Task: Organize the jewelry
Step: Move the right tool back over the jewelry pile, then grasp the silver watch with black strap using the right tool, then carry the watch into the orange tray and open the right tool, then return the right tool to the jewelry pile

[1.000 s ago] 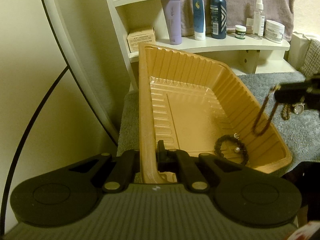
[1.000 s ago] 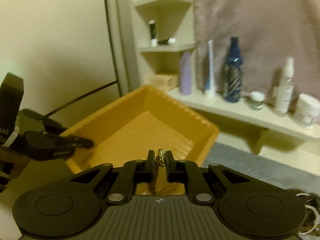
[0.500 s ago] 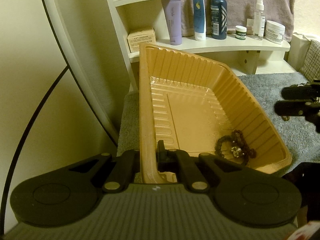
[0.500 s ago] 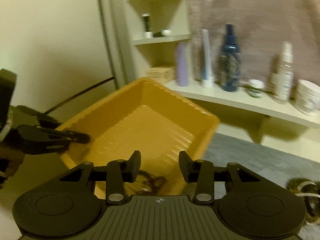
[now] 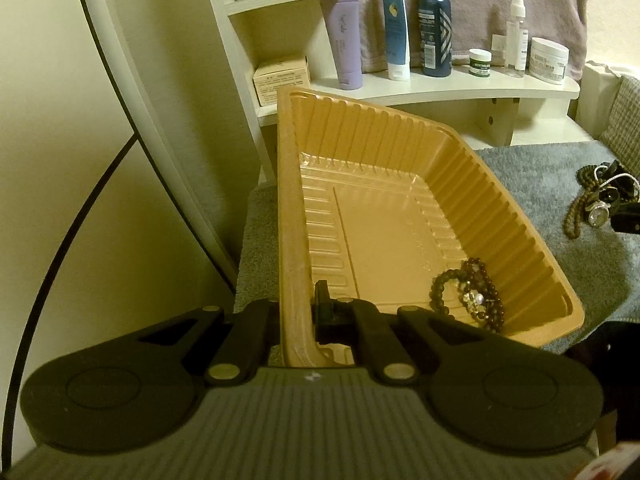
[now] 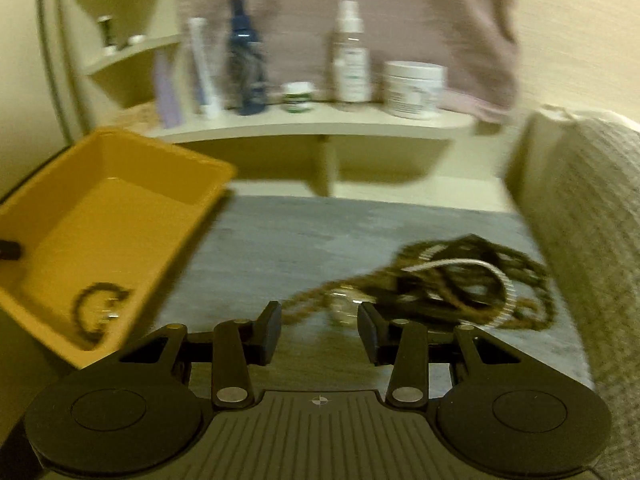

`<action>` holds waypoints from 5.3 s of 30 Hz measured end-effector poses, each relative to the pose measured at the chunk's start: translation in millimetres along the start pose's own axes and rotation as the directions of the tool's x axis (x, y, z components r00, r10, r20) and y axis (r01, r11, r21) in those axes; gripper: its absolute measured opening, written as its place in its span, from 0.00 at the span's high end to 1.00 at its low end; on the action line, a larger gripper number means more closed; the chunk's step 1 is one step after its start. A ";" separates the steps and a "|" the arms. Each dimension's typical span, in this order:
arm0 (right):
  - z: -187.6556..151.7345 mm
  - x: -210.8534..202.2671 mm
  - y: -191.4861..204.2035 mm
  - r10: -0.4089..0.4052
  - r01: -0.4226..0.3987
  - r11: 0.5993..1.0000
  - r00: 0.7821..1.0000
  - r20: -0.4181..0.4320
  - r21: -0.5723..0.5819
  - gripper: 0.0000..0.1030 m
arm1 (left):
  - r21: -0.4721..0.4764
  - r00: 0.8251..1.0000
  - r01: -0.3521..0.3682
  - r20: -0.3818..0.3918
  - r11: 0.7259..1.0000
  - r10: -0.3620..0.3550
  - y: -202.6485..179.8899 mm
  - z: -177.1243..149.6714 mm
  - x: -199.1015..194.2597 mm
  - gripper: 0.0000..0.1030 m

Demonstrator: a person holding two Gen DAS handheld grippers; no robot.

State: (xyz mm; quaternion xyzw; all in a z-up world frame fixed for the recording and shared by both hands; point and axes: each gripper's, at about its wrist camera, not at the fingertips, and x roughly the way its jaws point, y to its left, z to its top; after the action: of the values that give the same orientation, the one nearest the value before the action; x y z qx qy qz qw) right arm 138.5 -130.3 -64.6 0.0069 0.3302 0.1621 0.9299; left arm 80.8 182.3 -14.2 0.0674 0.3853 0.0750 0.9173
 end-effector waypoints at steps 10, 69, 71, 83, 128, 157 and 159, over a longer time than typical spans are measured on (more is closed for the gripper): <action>-2.2 17.0 -3.6 -0.064 0.064 0.998 0.998 -0.014 0.009 0.39 | 0.005 1.000 -0.002 0.002 1.000 0.002 -0.3 0.4 -0.1 0.97; 16.3 30.7 -12.4 0.081 -0.103 0.937 0.994 0.077 0.335 0.92 | 0.005 1.000 -0.002 0.000 1.000 0.002 -0.2 -2.3 1.9 0.97; 16.6 33.2 -10.2 0.090 -0.109 0.937 0.993 0.071 0.331 0.92 | 0.003 1.000 0.000 0.000 1.000 0.000 0.1 -1.9 1.5 0.97; 32.7 21.3 8.3 0.165 -0.190 0.945 0.980 0.112 0.267 0.92 | 0.001 1.000 0.004 0.005 1.000 -0.004 0.2 -1.8 1.1 0.97; 36.2 22.7 57.0 0.309 -0.308 0.944 0.951 0.007 0.121 0.42 | -0.008 1.000 0.006 0.008 1.000 -0.006 1.6 -1.9 0.1 0.97; -9.0 35.6 -24.2 -0.184 0.180 0.966 0.983 0.004 0.186 0.23 | -0.001 1.000 0.003 0.009 1.000 -0.003 -0.4 0.0 -2.6 0.97; -8.8 39.8 -23.1 -0.196 0.194 0.965 0.981 -0.002 0.175 0.23 | 0.000 1.000 0.003 0.009 1.000 -0.003 -0.4 0.0 -2.6 0.97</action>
State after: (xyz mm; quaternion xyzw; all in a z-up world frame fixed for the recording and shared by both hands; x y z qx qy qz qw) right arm 169.0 -140.8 -98.6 0.0570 0.3351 0.0403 0.9396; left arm 79.0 181.4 -12.5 0.0670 0.3813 0.0734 0.9191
